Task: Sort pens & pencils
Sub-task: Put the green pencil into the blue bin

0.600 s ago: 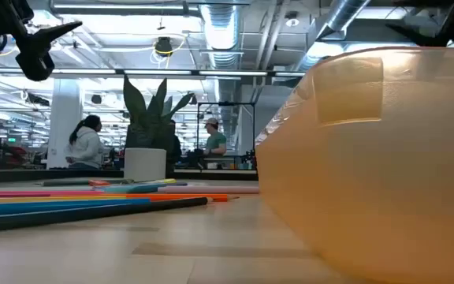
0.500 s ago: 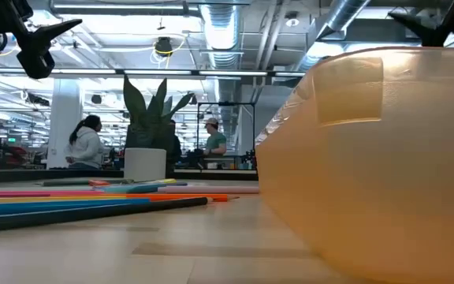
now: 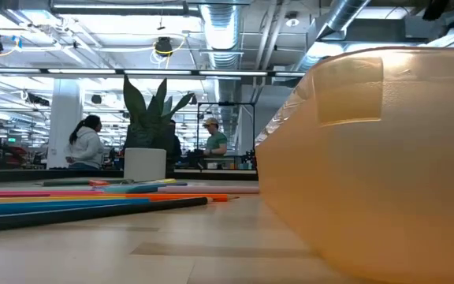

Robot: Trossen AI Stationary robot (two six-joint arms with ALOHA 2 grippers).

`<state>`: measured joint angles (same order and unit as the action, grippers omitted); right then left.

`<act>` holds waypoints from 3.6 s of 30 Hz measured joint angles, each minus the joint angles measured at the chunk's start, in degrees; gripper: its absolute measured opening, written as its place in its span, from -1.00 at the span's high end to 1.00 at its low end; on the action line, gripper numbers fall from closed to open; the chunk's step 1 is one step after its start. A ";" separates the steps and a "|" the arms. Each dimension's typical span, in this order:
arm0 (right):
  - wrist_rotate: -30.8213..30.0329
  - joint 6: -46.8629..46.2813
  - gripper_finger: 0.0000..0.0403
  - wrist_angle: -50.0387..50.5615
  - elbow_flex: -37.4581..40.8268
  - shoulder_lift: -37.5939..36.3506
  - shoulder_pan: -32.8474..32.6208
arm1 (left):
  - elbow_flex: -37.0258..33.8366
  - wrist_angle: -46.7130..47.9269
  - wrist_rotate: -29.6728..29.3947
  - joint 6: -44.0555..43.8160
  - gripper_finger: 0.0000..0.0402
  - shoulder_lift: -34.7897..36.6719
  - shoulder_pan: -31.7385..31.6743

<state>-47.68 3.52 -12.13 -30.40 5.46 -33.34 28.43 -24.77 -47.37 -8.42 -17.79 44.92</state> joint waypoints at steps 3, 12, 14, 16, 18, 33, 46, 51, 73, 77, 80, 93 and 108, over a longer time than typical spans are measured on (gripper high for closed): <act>-6.36 -0.82 0.16 13.87 -9.42 5.47 0.00 | 13.17 13.63 -4.45 2.31 -0.22 -10.99 0.01; -15.12 -14.62 0.16 48.89 -29.13 22.42 0.00 | 40.99 78.11 -13.35 -52.27 -0.22 -36.14 -3.02; -14.93 -18.87 0.16 53.93 -31.03 24.62 0.00 | 43.18 89.33 -6.41 -67.69 -0.20 -40.22 -5.78; -13.45 -23.03 0.16 58.19 -32.30 25.95 0.05 | 43.96 97.23 2.44 -78.15 -0.17 -43.10 -9.08; -12.37 -26.92 0.16 61.10 -32.80 26.72 0.09 | 43.86 102.00 11.37 -82.40 -0.13 -45.25 -12.91; -4.33 -37.11 0.16 67.07 -32.80 29.11 0.11 | 43.07 97.31 33.38 -52.22 -0.05 -46.39 -47.68; -1.13 -37.10 0.16 67.20 -32.80 29.85 0.11 | 18.35 72.73 42.47 -32.68 -0.05 -47.96 -61.94; -0.49 -37.10 0.16 67.20 -32.80 29.83 0.11 | 12.13 68.50 41.96 -29.55 -0.05 -47.96 -63.52; -0.07 -37.10 0.16 67.22 -32.78 29.72 0.09 | 13.35 62.93 43.17 -19.85 -0.05 -67.28 -68.83; 1.12 -37.06 0.16 67.36 -32.78 29.73 0.09 | 13.35 63.27 43.36 -17.96 -0.05 -67.73 -69.97; 1.36 -37.06 0.16 67.49 -32.77 29.74 0.09 | 13.35 63.00 43.92 -16.14 -0.01 -69.13 -70.43; 1.36 -37.03 0.16 67.46 -32.76 29.72 0.07 | 15.33 64.08 44.79 -16.72 0.93 -72.27 -70.20; 1.28 -35.23 0.16 64.96 -32.76 30.66 0.15 | 24.11 67.41 43.93 -21.37 0.99 -65.54 -66.06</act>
<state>-46.40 -31.71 52.83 -63.16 36.12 -33.19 52.54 42.64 -3.44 -29.78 -83.34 -21.14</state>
